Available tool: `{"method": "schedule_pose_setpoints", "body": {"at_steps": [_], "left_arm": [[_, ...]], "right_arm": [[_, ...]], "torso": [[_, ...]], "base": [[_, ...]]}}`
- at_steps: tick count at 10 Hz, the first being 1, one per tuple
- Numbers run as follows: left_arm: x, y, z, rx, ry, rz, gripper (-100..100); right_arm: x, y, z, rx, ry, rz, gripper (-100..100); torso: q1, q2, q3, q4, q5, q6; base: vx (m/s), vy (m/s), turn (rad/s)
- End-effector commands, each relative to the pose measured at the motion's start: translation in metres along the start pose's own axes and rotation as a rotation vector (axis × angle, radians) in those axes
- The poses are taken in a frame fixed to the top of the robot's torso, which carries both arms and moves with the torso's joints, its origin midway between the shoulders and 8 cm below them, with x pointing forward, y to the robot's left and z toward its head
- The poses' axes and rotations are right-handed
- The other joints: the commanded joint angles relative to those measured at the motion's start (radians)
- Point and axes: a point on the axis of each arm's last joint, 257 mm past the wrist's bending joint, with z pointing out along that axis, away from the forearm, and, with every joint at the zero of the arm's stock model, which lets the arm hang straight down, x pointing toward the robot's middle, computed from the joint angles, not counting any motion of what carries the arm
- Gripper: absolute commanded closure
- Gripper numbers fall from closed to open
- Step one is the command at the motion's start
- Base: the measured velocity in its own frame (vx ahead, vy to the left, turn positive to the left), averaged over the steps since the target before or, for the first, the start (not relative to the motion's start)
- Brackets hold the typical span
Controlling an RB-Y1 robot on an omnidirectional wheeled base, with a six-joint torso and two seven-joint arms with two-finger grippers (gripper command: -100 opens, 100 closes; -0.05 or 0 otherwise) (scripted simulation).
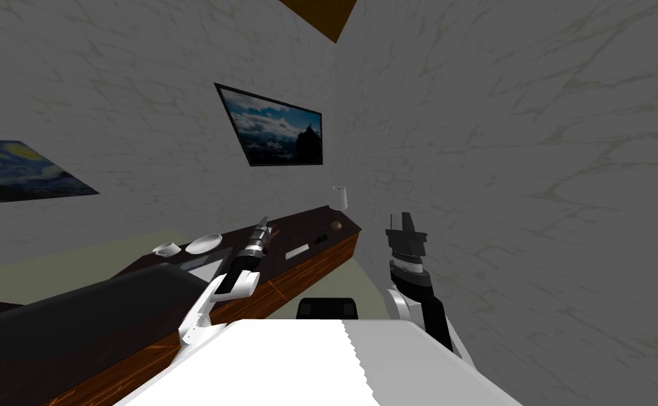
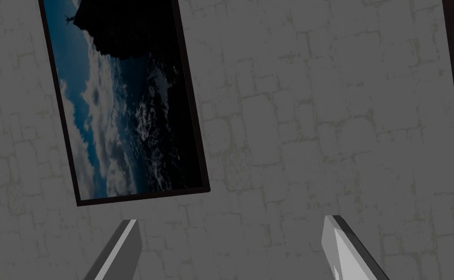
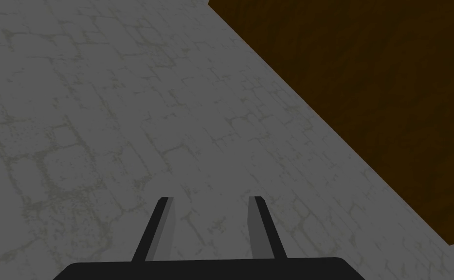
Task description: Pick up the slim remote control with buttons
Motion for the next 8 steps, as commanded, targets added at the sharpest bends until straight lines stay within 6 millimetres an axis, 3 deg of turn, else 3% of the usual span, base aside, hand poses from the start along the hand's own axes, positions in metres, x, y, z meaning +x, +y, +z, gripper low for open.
{"method": "schedule_pose_setpoints", "body": {"at_steps": [1,5,6,8], "left_arm": [[-0.011,0.023,0.006,-0.065,-0.016,0.005,-100],[-0.023,0.053,0.009,-0.165,-0.037,0.006,-100],[-0.033,0.068,0.013,-0.207,-0.054,0.004,-100],[-0.034,0.076,0.011,-0.241,-0.058,0.003,-100]], "right_arm": [[0.0,0.0,0.0,0.0,0.0,0.0,0],[0.0,0.0,0.0,0.0,0.0,0.0,0],[0.0,0.0,0.0,0.0,0.0,0.0,0],[0.0,0.0,0.0,0.0,0.0,0.0,0]], "torso": [[0.0,0.0,0.0,0.0,0.0,0.0],[0.0,0.0,0.0,0.0,0.0,0.0],[0.0,-0.001,0.0,0.0,0.0,0.0],[0.0,-0.001,0.0,0.0,0.0,0.0]], "base": [[-0.04,0.002,-0.168],[-0.028,0.003,-0.088],[-0.02,-0.006,-0.178],[-0.018,0.003,-0.035]]}}
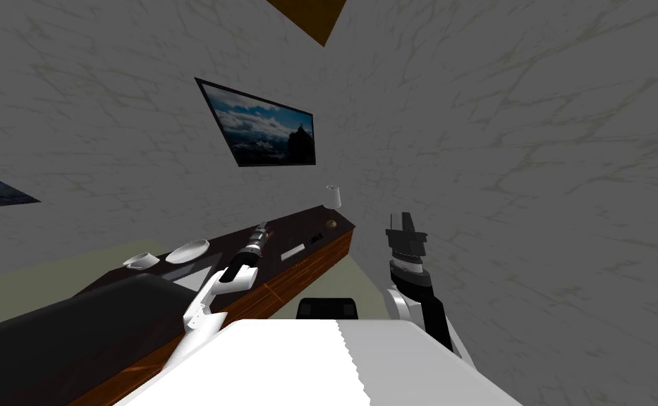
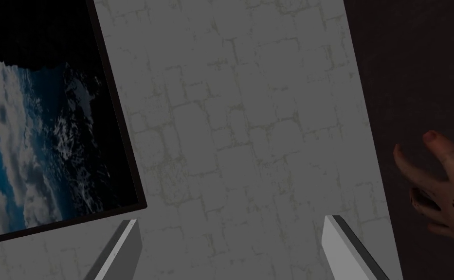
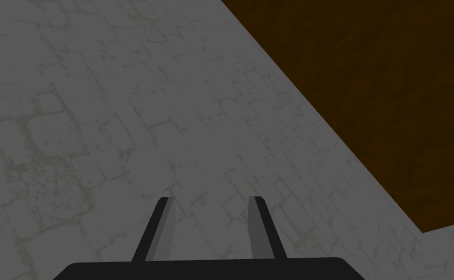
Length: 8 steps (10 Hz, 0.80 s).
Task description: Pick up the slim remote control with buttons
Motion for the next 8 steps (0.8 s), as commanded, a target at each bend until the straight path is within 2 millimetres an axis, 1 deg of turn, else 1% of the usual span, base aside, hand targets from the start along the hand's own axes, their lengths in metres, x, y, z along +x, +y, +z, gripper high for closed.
{"method": "schedule_pose_setpoints", "body": {"at_steps": [1,2,3,4,5,6,7,8], "left_arm": [[-0.011,0.018,0.007,-0.061,-0.021,-0.007,-100],[-0.012,0.024,0.006,-0.083,-0.023,-0.007,-100],[-0.023,0.038,0.012,-0.125,-0.042,-0.017,-100],[-0.024,0.044,0.011,-0.149,-0.045,-0.018,-100],[-0.024,0.049,0.01,-0.167,-0.047,-0.018,-100],[-0.035,0.066,0.014,-0.218,-0.068,-0.033,-100],[-0.036,0.073,0.012,-0.248,-0.072,-0.034,-100],[-0.046,0.089,0.014,-0.294,-0.093,-0.053,-100]], "right_arm": [[0.0,0.0,0.0,0.0,0.0,0.0,0],[0.0,0.0,0.0,0.0,0.0,0.0,0],[0.0,0.0,0.0,0.0,0.0,0.0,0],[0.0,0.0,0.0,0.0,0.0,0.0,0],[0.0,0.0,0.0,0.0,0.0,0.0,0],[0.0,0.0,0.0,0.0,0.0,0.0,0],[0.0,0.0,0.0,0.0,0.0,0.0,0],[0.0,0.0,0.0,0.0,0.0,0.0,0]], "torso": [[0.0,0.0,0.0,0.0,0.0,0.0],[0.0,0.0,0.0,0.0,0.0,0.001],[0.0,0.0,0.0,0.0,0.0,0.0],[0.0,0.0,0.0,0.0,0.0,0.001],[0.0,0.001,0.0,0.0,0.0,0.0],[0.0,0.0,0.0,0.0,0.0,0.0],[0.0,0.0,0.0,0.0,0.0,0.001],[0.0,0.0,0.0,0.0,0.0,0.0]], "base": [[-0.017,-0.003,-0.143],[-0.021,-0.001,-0.108],[-0.028,-0.004,-0.216],[-0.026,0.005,-0.094],[-0.012,0.002,0.027],[-0.014,-0.006,-0.169],[-0.015,-0.001,-0.116],[-0.016,-0.003,-0.165]]}}
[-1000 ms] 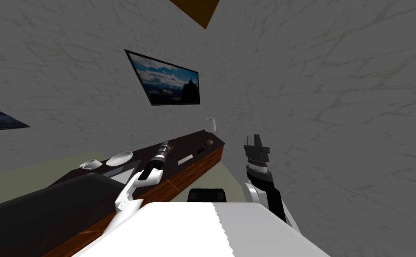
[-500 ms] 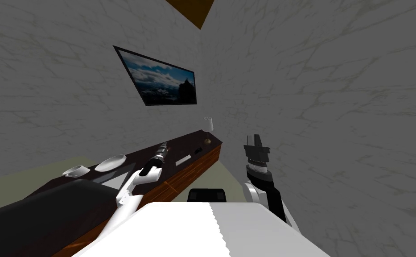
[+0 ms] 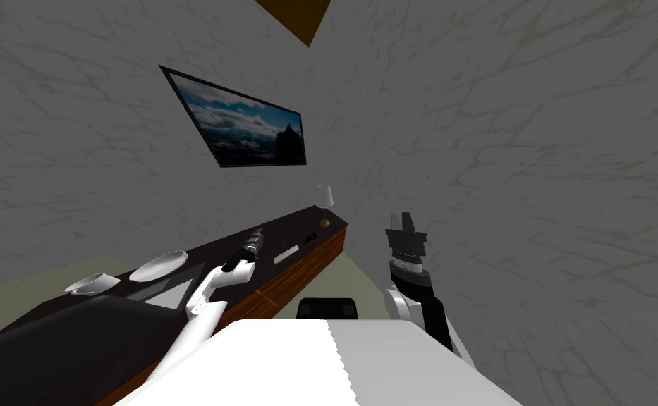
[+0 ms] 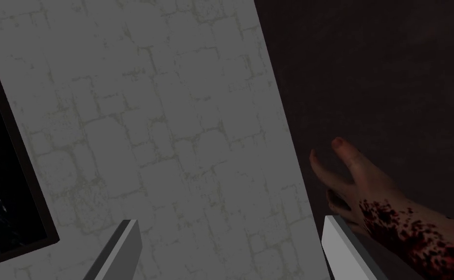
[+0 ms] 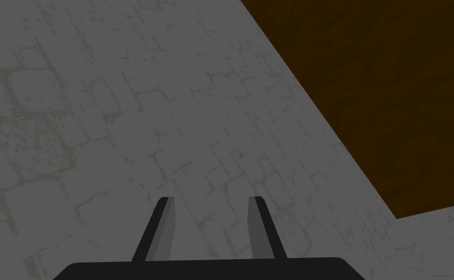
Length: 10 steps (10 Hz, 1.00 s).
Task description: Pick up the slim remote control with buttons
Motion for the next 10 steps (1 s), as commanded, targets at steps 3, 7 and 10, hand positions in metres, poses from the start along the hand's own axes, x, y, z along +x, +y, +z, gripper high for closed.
{"method": "schedule_pose_setpoints", "body": {"at_steps": [3,7,10], "left_arm": [[-0.015,0.038,0.005,-0.135,-0.037,-0.036,-100],[-0.034,0.08,0.009,-0.282,-0.081,-0.095,-100],[-0.042,0.111,0.005,-0.384,-0.106,-0.131,-100]], "right_arm": [[0.0,0.0,0.0,0.0,0.0,0.0,0],[0.0,0.0,0.0,0.0,0.0,0.0,0],[0.0,0.0,0.0,0.0,0.0,0.0,0]], "torso": [[0.0,0.0,0.0,0.0,0.0,0.0],[0.0,-0.001,0.0,0.0,0.0,-0.001],[0.0,-0.001,-0.001,0.0,0.0,0.0]], "base": [[-0.011,0.0,-0.12],[0.0,0.0,-0.11],[0.007,0.004,-0.114]]}}
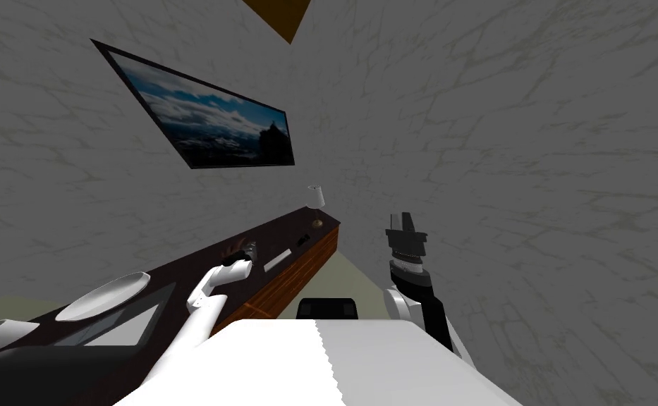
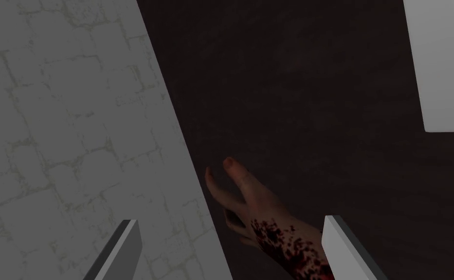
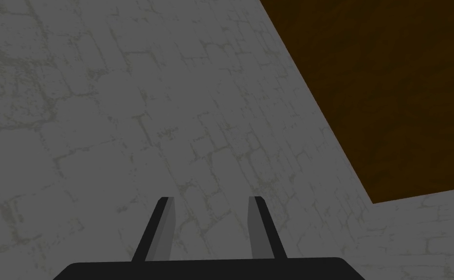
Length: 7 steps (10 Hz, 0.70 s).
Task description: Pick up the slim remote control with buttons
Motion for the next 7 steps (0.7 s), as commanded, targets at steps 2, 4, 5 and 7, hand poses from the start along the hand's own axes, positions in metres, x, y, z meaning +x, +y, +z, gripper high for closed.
{"method": "schedule_pose_setpoints", "body": {"at_steps": [2,4,5,7], "left_arm": [[-0.01,0.024,0.007,-0.093,-0.023,-0.043,-100],[-0.018,0.045,0.01,-0.167,-0.04,-0.081,-100],[-0.019,0.05,0.009,-0.186,-0.043,-0.081,-100],[-0.025,0.072,0.011,-0.261,-0.059,-0.121,-100]], "right_arm": [[0.0,0.0,0.0,0.0,0.0,0.0,0],[0.0,0.0,0.0,0.0,0.0,0.0,0],[0.0,0.0,0.0,0.0,0.0,0.0,0],[0.0,0.0,0.0,0.0,0.0,0.0,0]], "torso": [[0.0,0.0,0.0,0.0,0.0,0.0],[0.0,0.0,0.0,0.0,0.0,0.0],[0.0,-0.001,0.0,0.0,0.0,0.0],[0.0,-0.001,-0.001,0.0,0.0,0.0]], "base": [[0.007,0.002,-0.069],[0.019,0.006,-0.135],[0.022,0.008,-0.081],[0.024,0.012,-0.12]]}}
